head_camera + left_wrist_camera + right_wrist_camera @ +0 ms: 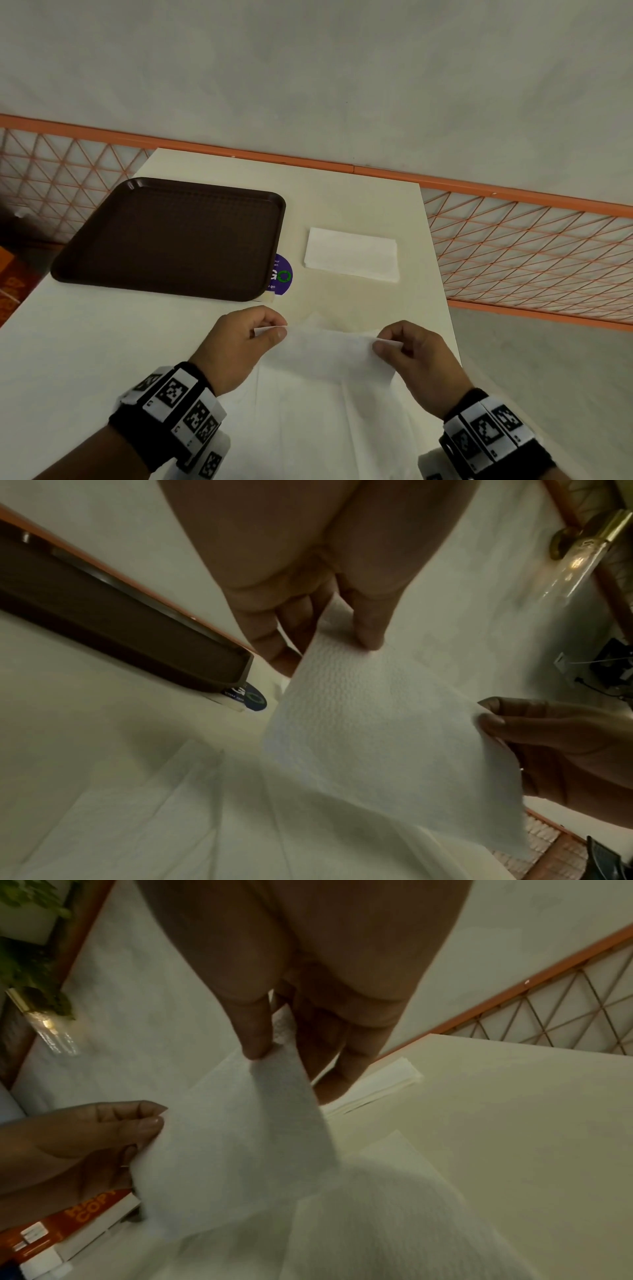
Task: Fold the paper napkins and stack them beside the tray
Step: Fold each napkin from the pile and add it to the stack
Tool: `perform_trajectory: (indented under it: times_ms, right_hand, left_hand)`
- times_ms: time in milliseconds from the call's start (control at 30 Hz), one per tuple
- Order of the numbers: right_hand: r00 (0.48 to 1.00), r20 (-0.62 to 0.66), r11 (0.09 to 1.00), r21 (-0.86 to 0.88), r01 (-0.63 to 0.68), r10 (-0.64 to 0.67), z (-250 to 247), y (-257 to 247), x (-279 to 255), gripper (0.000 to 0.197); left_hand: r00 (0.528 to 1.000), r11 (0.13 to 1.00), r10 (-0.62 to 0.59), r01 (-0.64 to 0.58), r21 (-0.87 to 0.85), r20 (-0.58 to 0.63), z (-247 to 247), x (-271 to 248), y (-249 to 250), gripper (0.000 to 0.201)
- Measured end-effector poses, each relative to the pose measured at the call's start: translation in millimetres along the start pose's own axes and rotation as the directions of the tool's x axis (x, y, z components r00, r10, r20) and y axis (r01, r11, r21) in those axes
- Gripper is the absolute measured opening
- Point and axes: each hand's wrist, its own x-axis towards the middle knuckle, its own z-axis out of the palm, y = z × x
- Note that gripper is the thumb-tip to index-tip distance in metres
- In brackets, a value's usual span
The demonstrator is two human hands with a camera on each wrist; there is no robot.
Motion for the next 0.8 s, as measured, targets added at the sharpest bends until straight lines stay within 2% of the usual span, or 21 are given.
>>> perform_trajectory:
  times_ms: [67, 133, 233, 300, 333, 433, 500, 533, 567, 633, 700, 800]
  right_hand:
    - [0.999, -0.025, 0.999, 0.002, -0.048, 0.048, 3, 5, 5, 0.013]
    - [0.994, -0.049, 0.995, -0.027, -0.095, 0.094, 8, 13, 13, 0.013]
    - [0.99, -0.06, 0.968, -0.207, -0.14, 0.13, 21, 28, 23, 0.014]
    - [0.989, -0.024, 0.924, -0.355, -0.145, 0.146, 32, 37, 27, 0.006]
    - [0.989, 0.002, 0.887, -0.443, -0.132, 0.148, 37, 39, 28, 0.005]
    - [0.995, 0.077, 0.729, -0.685, 0.005, 0.065, 48, 46, 30, 0.038]
    - [0.989, 0.125, 0.637, -0.756, 0.15, -0.084, 56, 42, 24, 0.041]
    - [0.975, 0.171, 0.593, -0.773, 0.224, -0.145, 61, 41, 20, 0.039]
    - [0.959, 0.229, 0.548, -0.787, 0.282, -0.165, 66, 43, 16, 0.04]
    - [0.928, 0.328, 0.469, -0.8, 0.373, -0.178, 75, 51, 10, 0.044]
    - [0.914, 0.383, 0.45, -0.798, 0.402, -0.137, 79, 55, 5, 0.049]
    - [0.926, 0.37, 0.458, -0.812, 0.362, -0.075, 75, 59, 3, 0.067]
  left_hand:
    - [1.0, 1.0, -0.007, 0.007, -0.001, -0.015, 4, 4, -3, 0.008]
    - [1.0, 0.998, -0.019, 0.02, 0.066, -0.016, 11, 10, -7, 0.008]
    - [0.998, 0.979, -0.06, 0.057, 0.197, 0.01, 27, 16, -23, 0.01]
    - [0.997, 0.944, -0.072, 0.057, 0.326, 0.034, 38, 17, -34, 0.003]
    - [0.997, 0.909, -0.061, 0.036, 0.415, 0.047, 43, 18, -39, 0.014]
    - [0.997, 0.781, 0.062, -0.083, 0.62, 0.055, 52, 17, -44, 0.037]
    - [0.963, 0.694, 0.234, -0.262, 0.671, 0.133, 56, 14, -41, 0.032]
    - [0.941, 0.639, 0.269, -0.334, 0.693, 0.205, 60, 12, -41, 0.028]
    - [0.923, 0.579, 0.276, -0.381, 0.721, 0.267, 64, 9, -41, 0.033]
    - [0.897, 0.528, 0.234, -0.441, 0.726, 0.374, 73, 6, -47, 0.046]
    - [0.886, 0.495, 0.172, -0.455, 0.74, 0.43, 78, 3, -54, 0.05]
    - [0.886, 0.467, 0.068, -0.434, 0.771, 0.458, 77, -1, -62, 0.054]
